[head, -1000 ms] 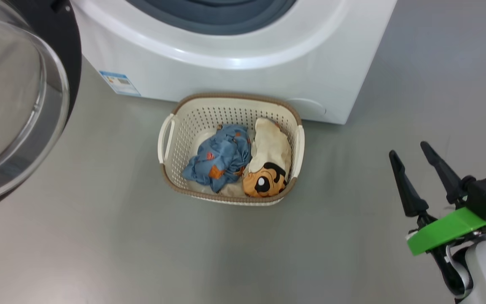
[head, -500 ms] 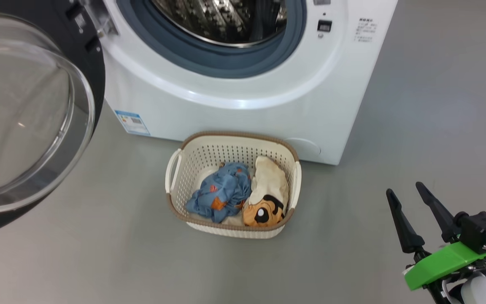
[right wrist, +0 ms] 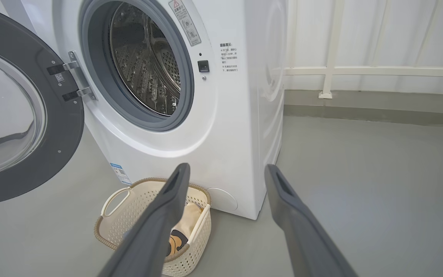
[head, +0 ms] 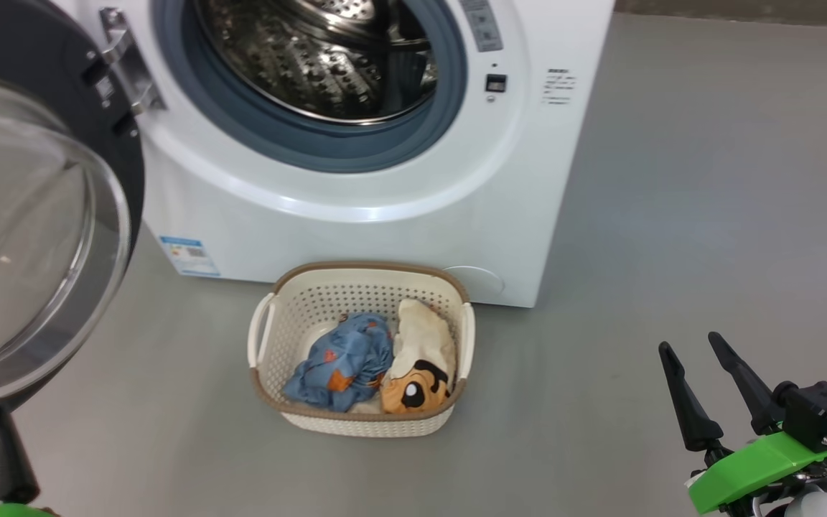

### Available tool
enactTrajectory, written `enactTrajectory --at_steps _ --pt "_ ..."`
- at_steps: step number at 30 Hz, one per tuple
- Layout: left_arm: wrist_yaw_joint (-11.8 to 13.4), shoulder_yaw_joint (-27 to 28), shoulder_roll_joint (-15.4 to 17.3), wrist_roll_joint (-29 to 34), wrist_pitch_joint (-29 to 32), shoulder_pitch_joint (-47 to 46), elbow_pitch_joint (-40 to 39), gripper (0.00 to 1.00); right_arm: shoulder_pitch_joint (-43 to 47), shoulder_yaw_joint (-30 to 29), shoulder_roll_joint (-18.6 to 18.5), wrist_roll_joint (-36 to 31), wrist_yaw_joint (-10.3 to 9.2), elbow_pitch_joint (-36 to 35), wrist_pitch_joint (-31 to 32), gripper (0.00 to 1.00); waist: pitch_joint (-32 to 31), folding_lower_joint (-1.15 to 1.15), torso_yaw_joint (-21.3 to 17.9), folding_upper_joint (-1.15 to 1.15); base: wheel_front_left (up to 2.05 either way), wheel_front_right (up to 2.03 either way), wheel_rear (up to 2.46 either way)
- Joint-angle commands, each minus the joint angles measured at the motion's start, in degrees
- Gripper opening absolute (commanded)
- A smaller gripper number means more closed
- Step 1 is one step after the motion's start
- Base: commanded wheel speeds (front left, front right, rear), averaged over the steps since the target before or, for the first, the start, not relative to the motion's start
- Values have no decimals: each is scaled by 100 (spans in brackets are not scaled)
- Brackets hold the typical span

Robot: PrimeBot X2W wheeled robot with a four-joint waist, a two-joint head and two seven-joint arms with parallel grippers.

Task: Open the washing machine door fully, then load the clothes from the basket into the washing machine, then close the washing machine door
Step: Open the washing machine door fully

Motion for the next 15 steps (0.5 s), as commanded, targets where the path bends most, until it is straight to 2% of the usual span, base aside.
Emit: enactTrajectory --at_steps 1,15 --pt "-8 125 158 -37 -32 -41 -200 100 38 94 -48 23 9 -148 -69 100 -62 0 -153 0 0 0 0" --pt "-8 -769 191 -354 -32 242 -604 100 97 26 1 25 9 -171 -69 100 -36 0 -947 0 0 0 0"
